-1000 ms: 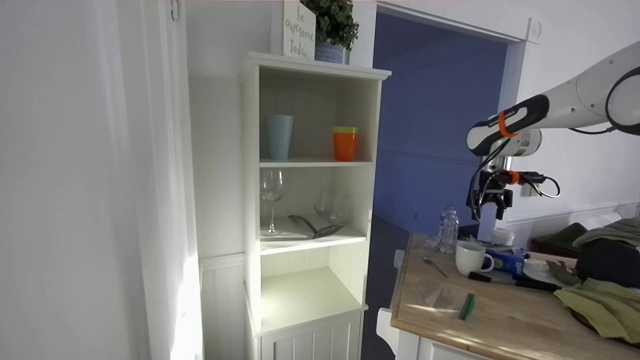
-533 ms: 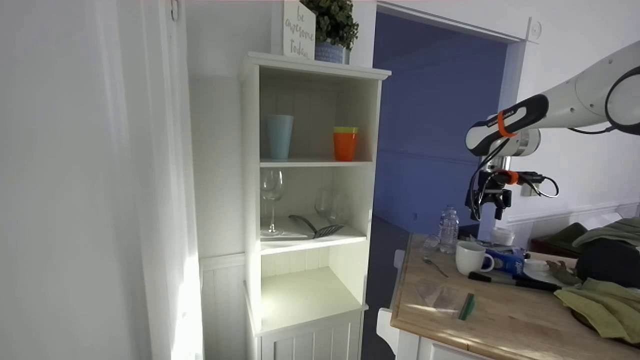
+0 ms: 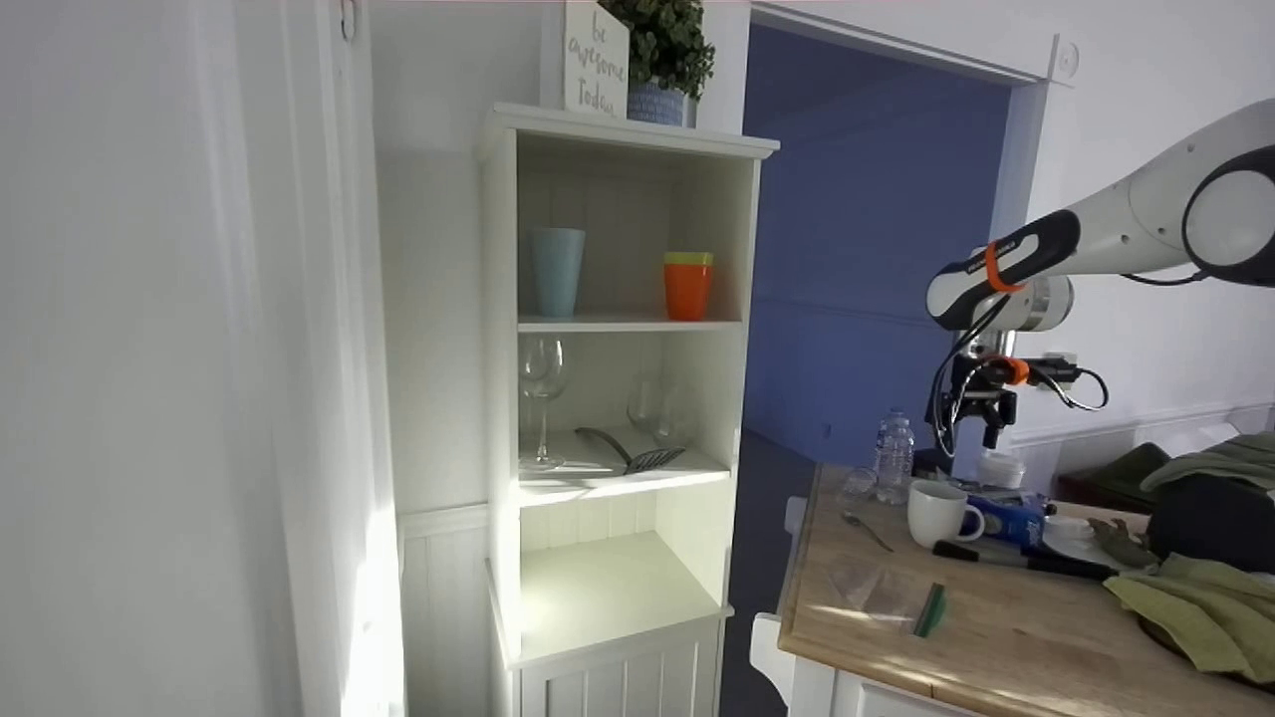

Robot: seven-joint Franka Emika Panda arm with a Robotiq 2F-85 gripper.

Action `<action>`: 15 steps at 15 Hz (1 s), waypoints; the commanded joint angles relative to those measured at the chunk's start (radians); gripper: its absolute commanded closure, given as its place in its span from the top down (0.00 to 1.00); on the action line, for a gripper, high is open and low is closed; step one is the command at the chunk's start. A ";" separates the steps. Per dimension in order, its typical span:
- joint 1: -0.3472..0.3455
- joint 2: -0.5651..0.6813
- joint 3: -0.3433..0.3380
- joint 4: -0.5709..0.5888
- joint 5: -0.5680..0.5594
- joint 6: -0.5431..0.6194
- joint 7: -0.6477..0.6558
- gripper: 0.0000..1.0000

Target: Pick up the white mug and put it on the clear ziploc bag

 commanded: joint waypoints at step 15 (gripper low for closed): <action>-0.164 0.270 0.090 0.160 0.139 0.182 -0.024 0.70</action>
